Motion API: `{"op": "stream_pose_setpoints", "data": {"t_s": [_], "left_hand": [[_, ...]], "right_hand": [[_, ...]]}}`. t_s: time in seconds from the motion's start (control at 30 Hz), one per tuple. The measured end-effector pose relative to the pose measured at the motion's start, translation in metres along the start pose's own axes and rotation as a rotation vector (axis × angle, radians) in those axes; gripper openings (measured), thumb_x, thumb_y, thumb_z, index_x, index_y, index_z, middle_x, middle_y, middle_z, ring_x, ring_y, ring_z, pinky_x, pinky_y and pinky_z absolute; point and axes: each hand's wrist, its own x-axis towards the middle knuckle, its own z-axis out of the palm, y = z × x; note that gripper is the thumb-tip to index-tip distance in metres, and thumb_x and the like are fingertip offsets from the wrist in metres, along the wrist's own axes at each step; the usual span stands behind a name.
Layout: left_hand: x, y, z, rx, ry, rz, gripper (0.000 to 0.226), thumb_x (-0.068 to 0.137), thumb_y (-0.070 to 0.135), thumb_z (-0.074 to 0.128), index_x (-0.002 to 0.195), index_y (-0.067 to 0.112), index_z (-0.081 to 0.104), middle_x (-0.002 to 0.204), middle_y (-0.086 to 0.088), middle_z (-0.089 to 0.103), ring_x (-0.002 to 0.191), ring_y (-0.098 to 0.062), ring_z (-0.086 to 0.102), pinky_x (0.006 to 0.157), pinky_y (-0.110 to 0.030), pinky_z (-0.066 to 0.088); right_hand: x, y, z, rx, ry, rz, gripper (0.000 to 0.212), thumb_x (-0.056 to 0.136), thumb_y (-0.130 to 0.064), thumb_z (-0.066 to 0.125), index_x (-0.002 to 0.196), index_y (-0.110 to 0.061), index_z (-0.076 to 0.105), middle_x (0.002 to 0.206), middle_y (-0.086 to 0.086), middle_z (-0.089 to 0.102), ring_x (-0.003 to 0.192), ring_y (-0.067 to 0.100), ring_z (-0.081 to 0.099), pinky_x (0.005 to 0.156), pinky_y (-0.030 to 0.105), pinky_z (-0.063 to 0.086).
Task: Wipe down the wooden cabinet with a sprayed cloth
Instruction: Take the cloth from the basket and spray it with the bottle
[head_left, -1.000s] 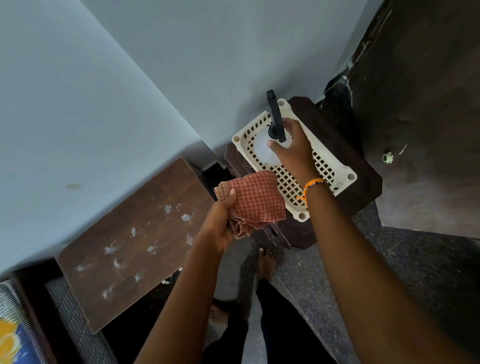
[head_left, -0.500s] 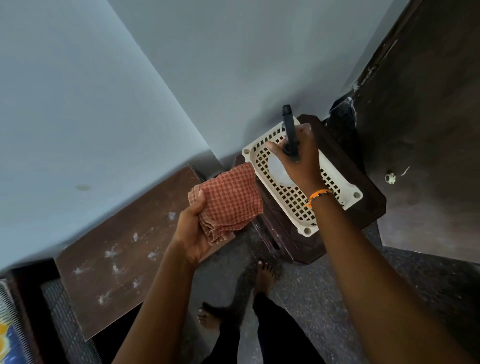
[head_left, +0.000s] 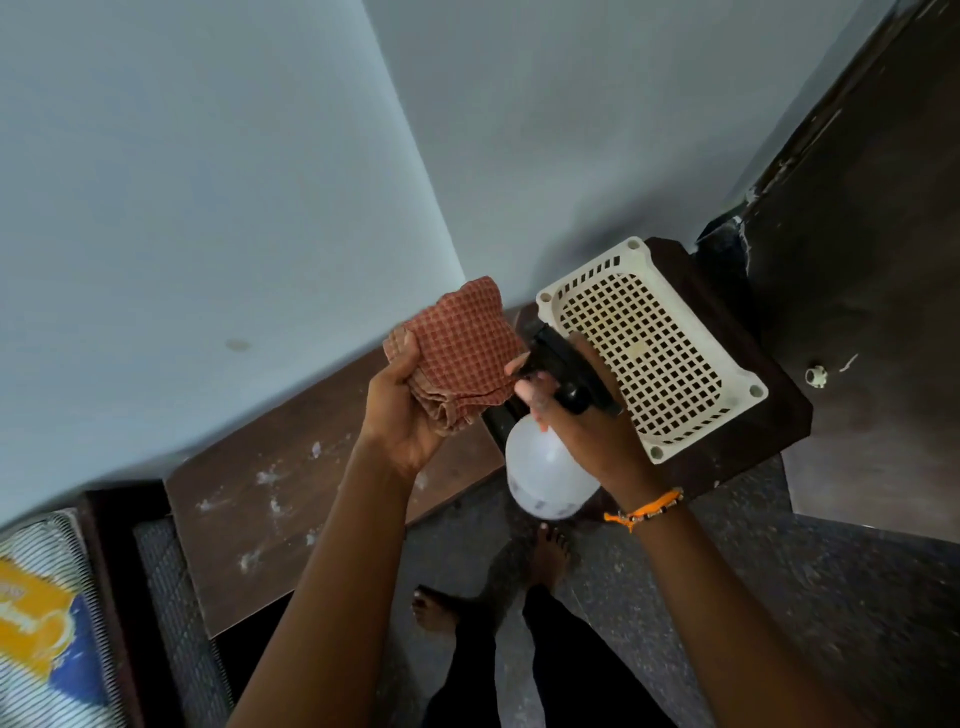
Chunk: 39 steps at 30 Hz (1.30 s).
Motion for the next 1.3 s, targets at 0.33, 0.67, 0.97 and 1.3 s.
{"op": "stream_pose_setpoints", "data": {"t_s": [0.33,0.67,0.97,1.3], "left_hand": [[-0.012,0.010,-0.014,0.260,-0.047,-0.013,0.033,0.100,0.027,0.029,0.107,0.022,0.060,0.109,-0.010,0.063,0.095,-0.025,0.061,0.069,-0.031,0.057],[-0.015,0.017,-0.026,0.405,-0.051,-0.052,0.032,0.098,0.028,0.033,0.118,0.011,0.053,0.108,-0.012,0.063,0.093,-0.026,0.062,0.076,-0.037,0.052],[-0.019,0.021,-0.044,0.387,0.000,-0.033,0.032,0.098,0.029,0.033,0.105,0.022,0.064,0.102,-0.010,0.067,0.102,-0.038,0.050,0.085,-0.046,0.034],[-0.023,0.023,-0.043,0.271,0.027,0.030,0.033,0.099,0.028,0.031,0.120,0.016,0.054,0.118,-0.011,0.062,0.110,-0.030,0.058,0.097,-0.046,0.045]], "right_hand": [[-0.019,0.007,0.053,-0.014,-0.198,0.038,0.024,0.090,-0.025,0.063,0.083,-0.005,0.051,0.073,0.007,0.055,0.071,0.017,0.061,0.061,0.037,0.058],[-0.012,0.010,0.066,-0.044,-0.124,0.067,0.047,0.076,-0.044,0.067,0.085,0.000,0.055,0.074,0.011,0.059,0.068,0.024,0.061,0.060,0.044,0.055],[-0.015,0.023,0.055,0.043,-0.094,0.236,0.025,0.085,-0.018,0.068,0.087,0.002,0.053,0.080,0.019,0.059,0.084,0.030,0.065,0.068,0.043,0.061],[-0.012,0.022,0.055,0.005,-0.181,0.201,0.029,0.082,-0.013,0.071,0.085,0.007,0.051,0.076,0.019,0.058,0.078,0.033,0.065,0.061,0.039,0.061]]}}
